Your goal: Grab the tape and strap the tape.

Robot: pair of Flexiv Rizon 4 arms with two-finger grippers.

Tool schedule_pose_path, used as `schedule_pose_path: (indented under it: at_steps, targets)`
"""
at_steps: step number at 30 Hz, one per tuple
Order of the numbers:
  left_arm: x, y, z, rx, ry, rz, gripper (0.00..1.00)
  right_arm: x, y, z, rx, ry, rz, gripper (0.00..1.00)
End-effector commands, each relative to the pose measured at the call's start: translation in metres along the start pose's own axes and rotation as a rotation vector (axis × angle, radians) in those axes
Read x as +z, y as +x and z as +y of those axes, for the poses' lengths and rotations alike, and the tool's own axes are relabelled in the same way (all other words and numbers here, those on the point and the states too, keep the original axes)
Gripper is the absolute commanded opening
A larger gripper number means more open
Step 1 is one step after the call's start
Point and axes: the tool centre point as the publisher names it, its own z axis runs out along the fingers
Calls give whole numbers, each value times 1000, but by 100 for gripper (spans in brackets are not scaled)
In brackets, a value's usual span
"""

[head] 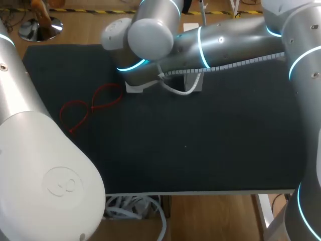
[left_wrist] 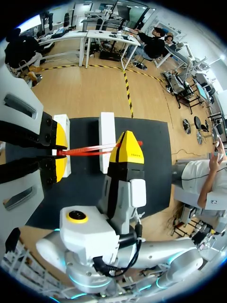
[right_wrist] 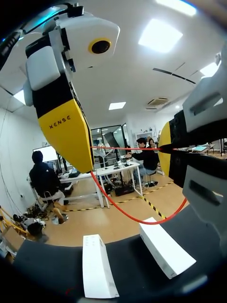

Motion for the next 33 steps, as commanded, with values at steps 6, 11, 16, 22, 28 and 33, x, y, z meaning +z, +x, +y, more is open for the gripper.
schedule_pose_path:
  at_steps: [6, 11, 16, 22, 28, 33]
  targets:
    - [-1, 0, -1, 0, -4, 2, 0, -1, -1, 4, -5, -11, 10, 0]
    - [-1, 0, -1, 0, -4, 2, 0, -1, -1, 4, -12, -8, 10, 0]
    - [-1, 0, -1, 0, -4, 2, 0, -1, 0, 4, -13, -5, 9, 0]
    - [-1, 0, -1, 0, -4, 2, 0, 0, 1, 5, -13, -4, 10, 0]
    - [-1, 0, -1, 0, -4, 2, 0, 0, 1, 8, -10, -4, 7, 0]
    - [-1, 0, -1, 0, -4, 2, 0, -1, 1, 11, -8, -6, 8, 0]
